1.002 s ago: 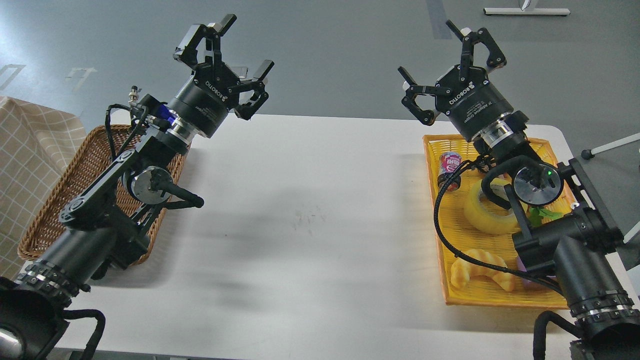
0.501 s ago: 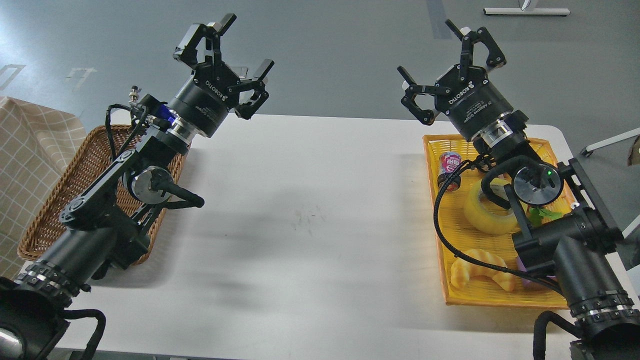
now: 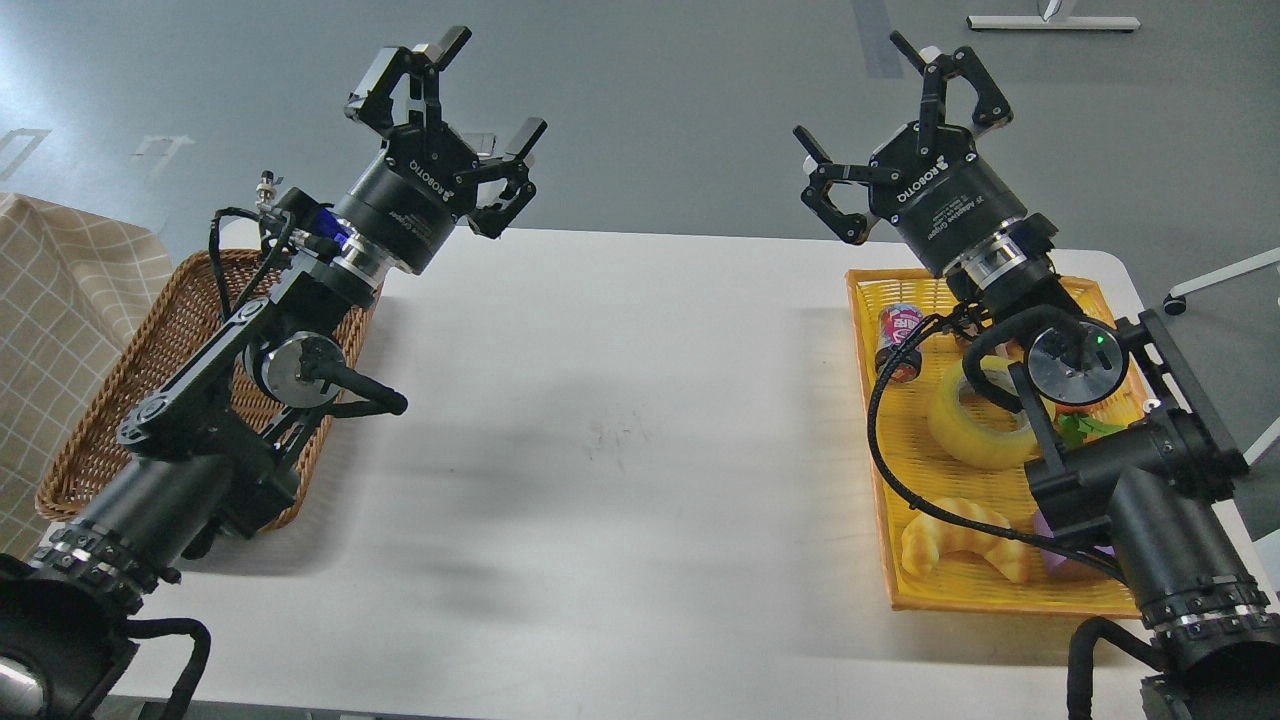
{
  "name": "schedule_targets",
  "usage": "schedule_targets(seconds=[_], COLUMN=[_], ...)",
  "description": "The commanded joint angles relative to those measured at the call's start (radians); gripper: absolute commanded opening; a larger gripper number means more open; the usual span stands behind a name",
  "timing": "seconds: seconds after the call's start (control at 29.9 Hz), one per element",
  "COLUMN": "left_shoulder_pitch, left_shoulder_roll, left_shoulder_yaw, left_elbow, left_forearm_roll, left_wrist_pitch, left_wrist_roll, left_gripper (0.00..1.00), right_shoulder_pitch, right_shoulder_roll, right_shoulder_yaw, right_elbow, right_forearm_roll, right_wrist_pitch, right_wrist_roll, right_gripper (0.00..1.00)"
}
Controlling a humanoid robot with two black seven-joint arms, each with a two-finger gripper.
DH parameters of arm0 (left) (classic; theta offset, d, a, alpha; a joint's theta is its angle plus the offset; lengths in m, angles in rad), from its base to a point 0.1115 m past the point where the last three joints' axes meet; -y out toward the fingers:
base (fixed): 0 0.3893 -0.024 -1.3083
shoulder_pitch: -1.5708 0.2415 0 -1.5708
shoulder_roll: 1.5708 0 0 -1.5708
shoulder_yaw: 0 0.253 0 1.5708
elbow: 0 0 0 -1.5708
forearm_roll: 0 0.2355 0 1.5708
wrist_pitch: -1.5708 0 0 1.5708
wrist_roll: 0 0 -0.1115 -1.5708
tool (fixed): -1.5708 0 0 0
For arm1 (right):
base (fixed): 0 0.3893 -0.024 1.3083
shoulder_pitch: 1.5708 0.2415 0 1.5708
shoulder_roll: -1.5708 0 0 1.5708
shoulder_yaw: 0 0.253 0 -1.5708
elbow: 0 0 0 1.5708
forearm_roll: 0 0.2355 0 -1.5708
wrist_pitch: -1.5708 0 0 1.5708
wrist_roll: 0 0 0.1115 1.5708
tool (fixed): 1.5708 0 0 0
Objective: Place and transfer tape with both arms
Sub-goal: 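Move the right gripper over the yellow tray toward the tape roll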
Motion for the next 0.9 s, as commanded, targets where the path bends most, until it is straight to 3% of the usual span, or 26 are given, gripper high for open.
schedule_targets(seconds=[0.0,0.5,0.87], left_shoulder_pitch=[0.000,0.000,0.000], left_shoulder_roll=[0.000,-0.003,-0.003], left_shoulder_yaw=[0.000,0.002,0.003], left_elbow=[0.001,0.000,0.000], left_forearm_roll=[0.000,0.000,0.000], left_wrist_pitch=[0.000,0.000,0.000], left_wrist_roll=[0.000,0.000,0.000], left_gripper=[0.98,0.98,0.98], right_shoulder_pitch=[0.000,-0.015,-0.015], right_shoulder_roll=[-0.007,-0.031,-0.148], right_shoulder_yaw=[0.000,-0.001,-0.098], right_elbow=[0.000,0.038,0.069], right_forearm_roll=[0.000,-0.014,-0.017], right_wrist_pitch=[0.000,0.000,0.000], right_wrist_roll=[0.000,0.002,0.002], right_gripper=[1.00,1.00,1.00])
